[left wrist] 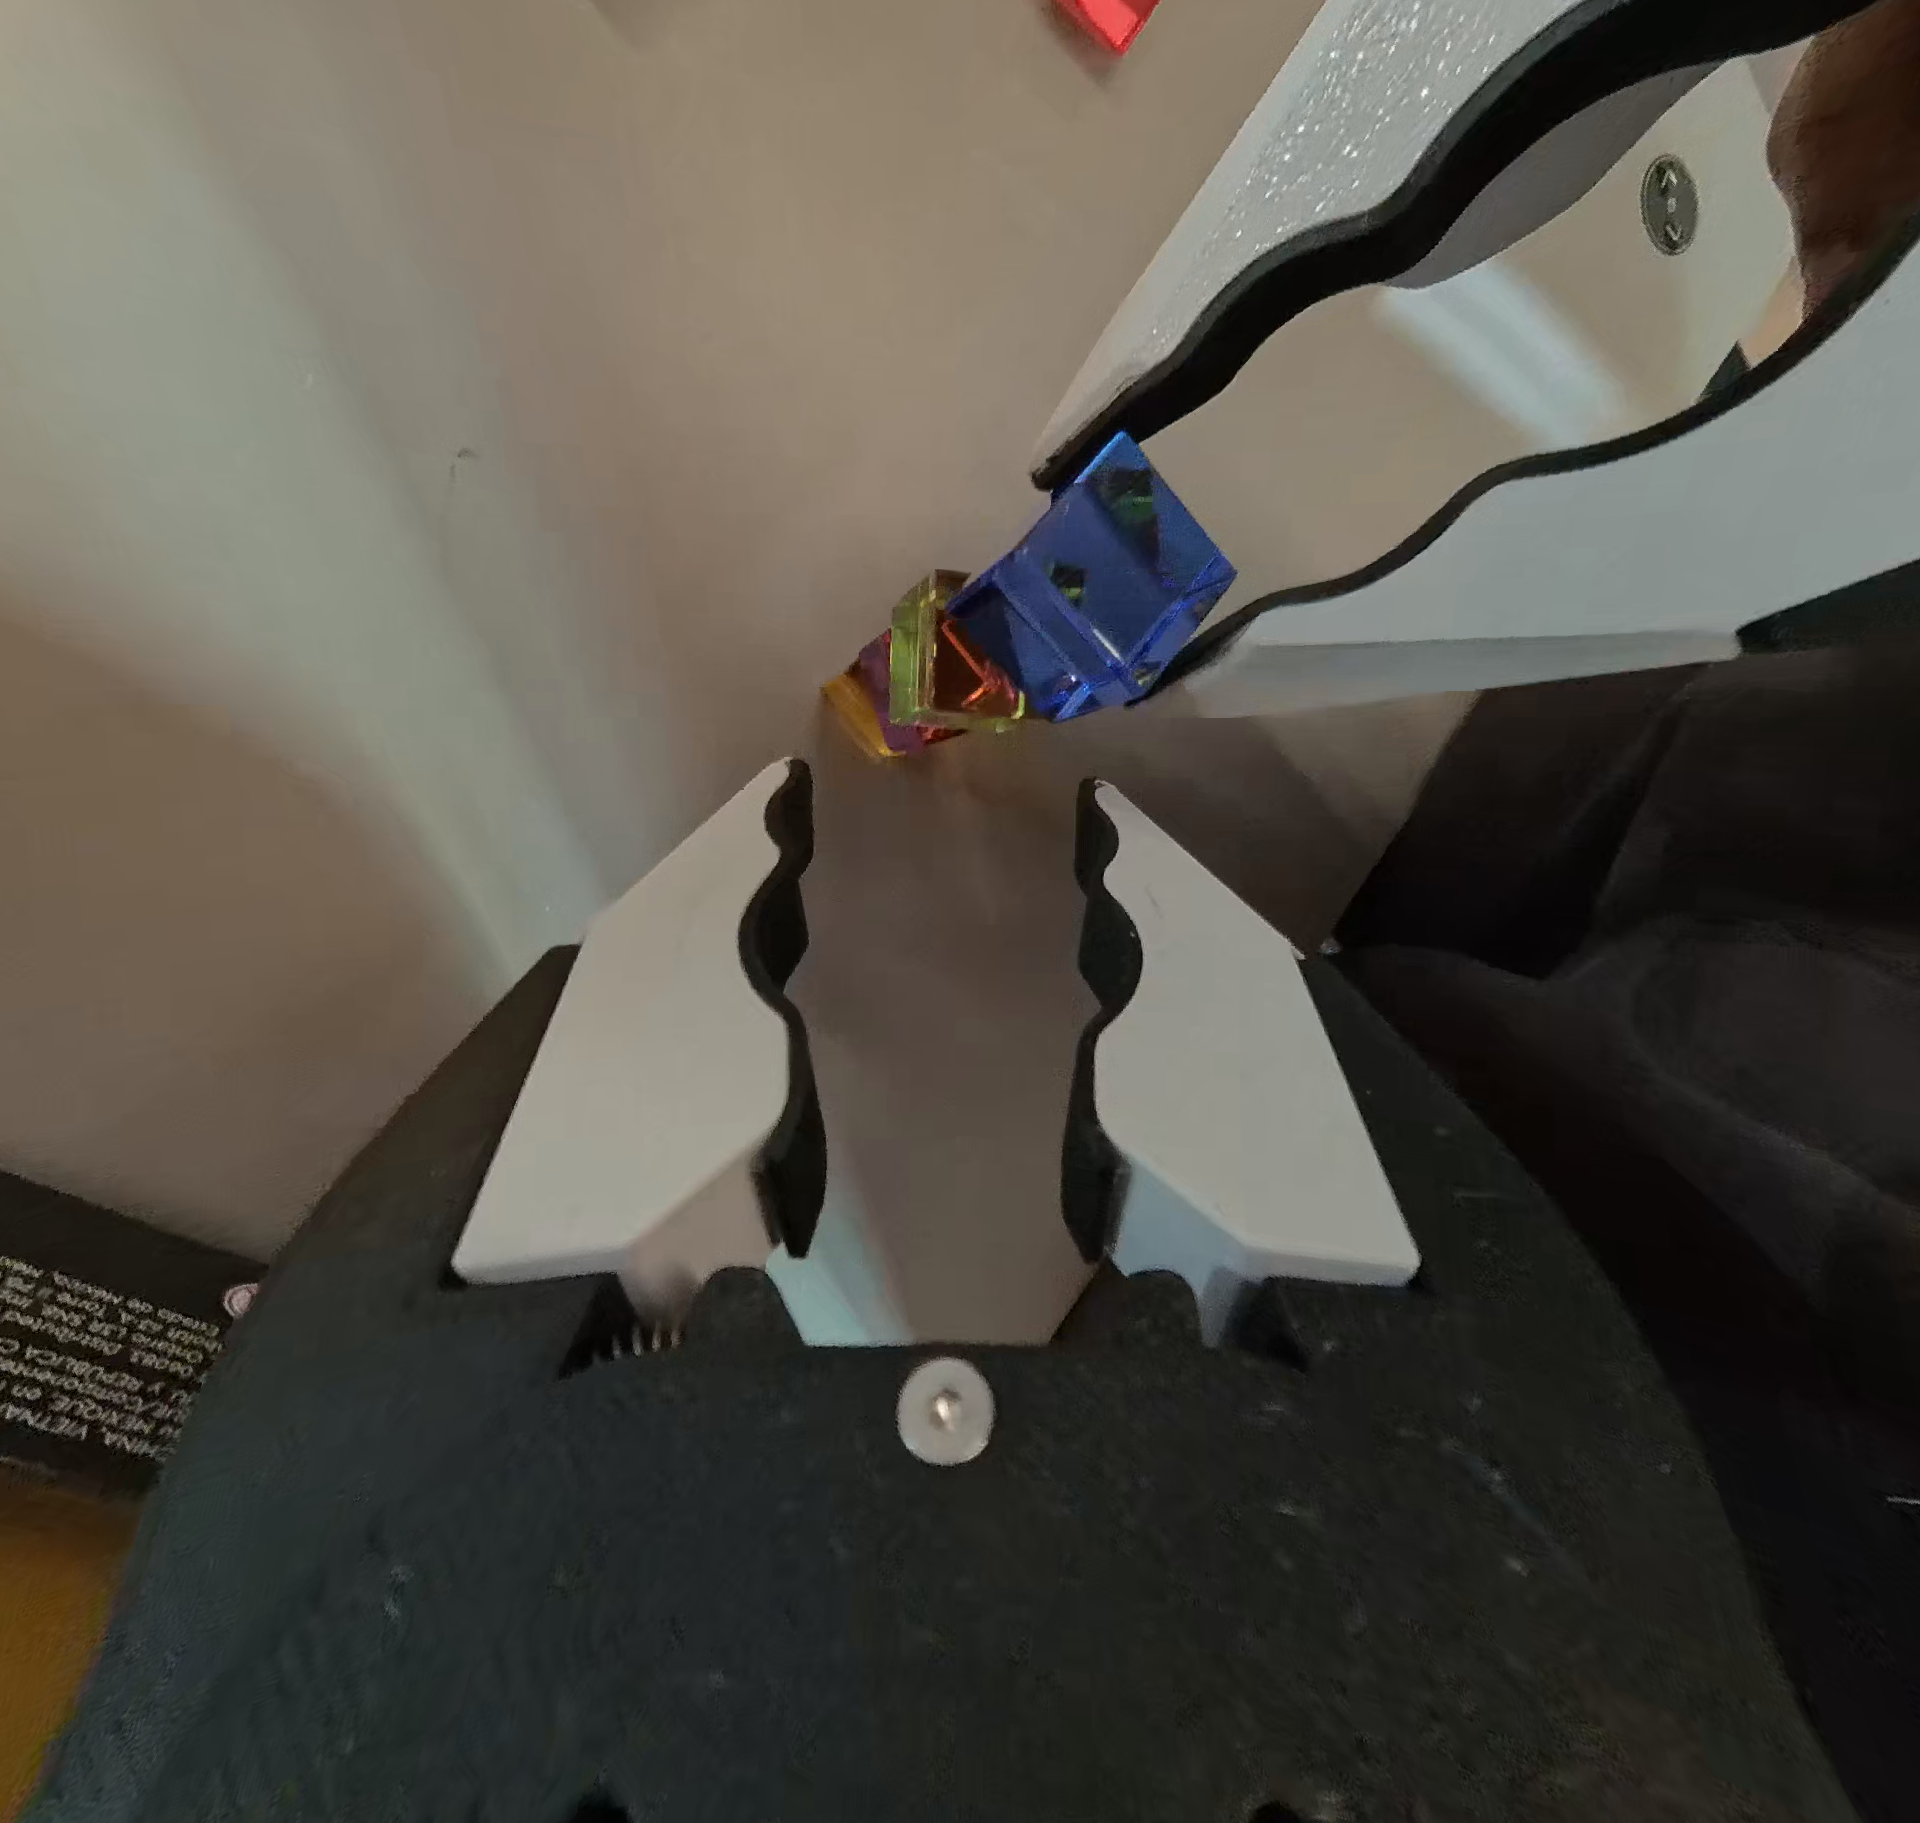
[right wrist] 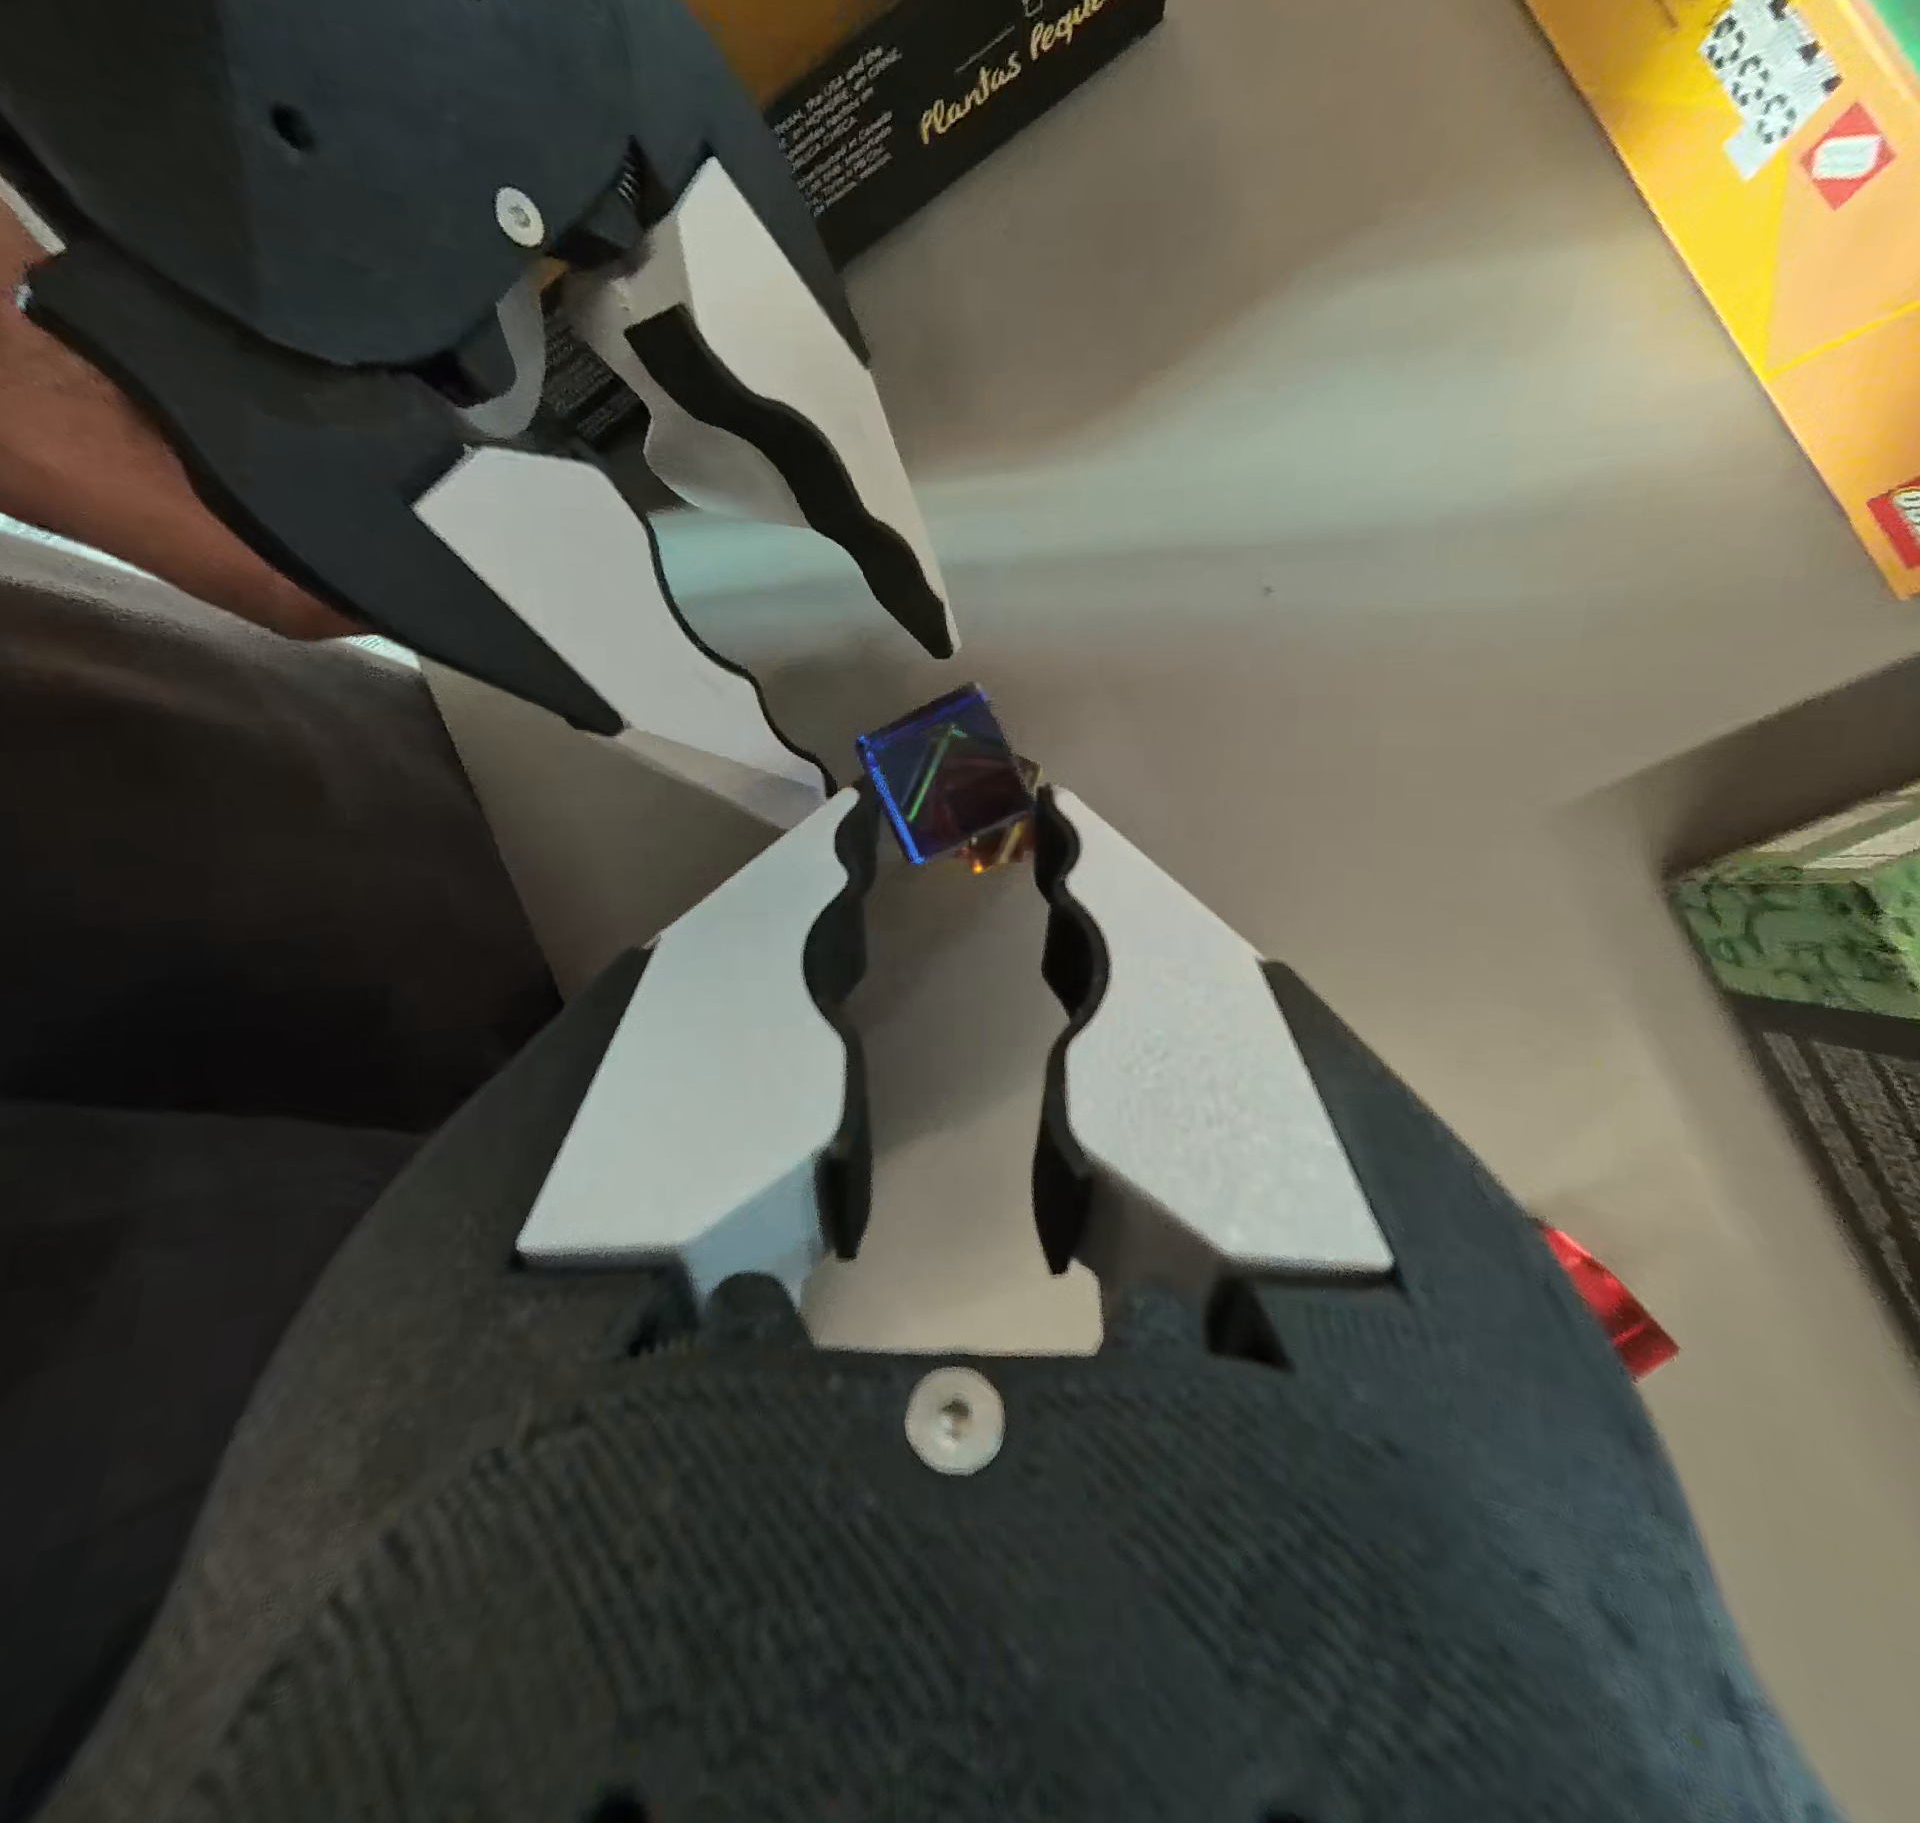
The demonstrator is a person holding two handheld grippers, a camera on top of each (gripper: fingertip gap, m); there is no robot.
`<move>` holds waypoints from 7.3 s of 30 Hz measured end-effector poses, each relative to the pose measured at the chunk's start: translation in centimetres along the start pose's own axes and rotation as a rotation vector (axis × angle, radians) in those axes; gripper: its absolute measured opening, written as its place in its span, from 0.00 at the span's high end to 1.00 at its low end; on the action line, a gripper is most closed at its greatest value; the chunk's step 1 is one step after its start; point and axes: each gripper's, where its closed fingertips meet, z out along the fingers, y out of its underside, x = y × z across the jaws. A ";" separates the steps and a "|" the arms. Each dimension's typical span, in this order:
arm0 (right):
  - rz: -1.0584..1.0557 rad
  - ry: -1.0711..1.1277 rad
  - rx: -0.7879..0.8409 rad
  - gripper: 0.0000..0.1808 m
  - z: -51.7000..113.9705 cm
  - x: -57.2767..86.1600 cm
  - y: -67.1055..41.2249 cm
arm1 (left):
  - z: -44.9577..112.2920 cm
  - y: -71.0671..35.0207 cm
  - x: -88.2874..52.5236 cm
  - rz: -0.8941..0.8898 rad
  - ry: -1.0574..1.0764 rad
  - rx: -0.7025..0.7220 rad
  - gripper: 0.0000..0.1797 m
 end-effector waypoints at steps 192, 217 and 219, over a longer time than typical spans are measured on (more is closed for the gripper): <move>-0.196 0.132 -0.169 0.99 1.6 -2.5 6.6 | -10.1 0.0 -5.9 -0.092 -0.400 0.254 1.00; 0.272 0.955 0.415 1.00 -27.5 10.5 -0.7 | -24.0 -19.4 -5.7 0.078 -0.754 0.726 1.00; 0.311 0.936 0.482 1.00 -28.3 10.2 -1.2 | -24.1 -20.2 -4.2 0.057 -0.769 0.714 1.00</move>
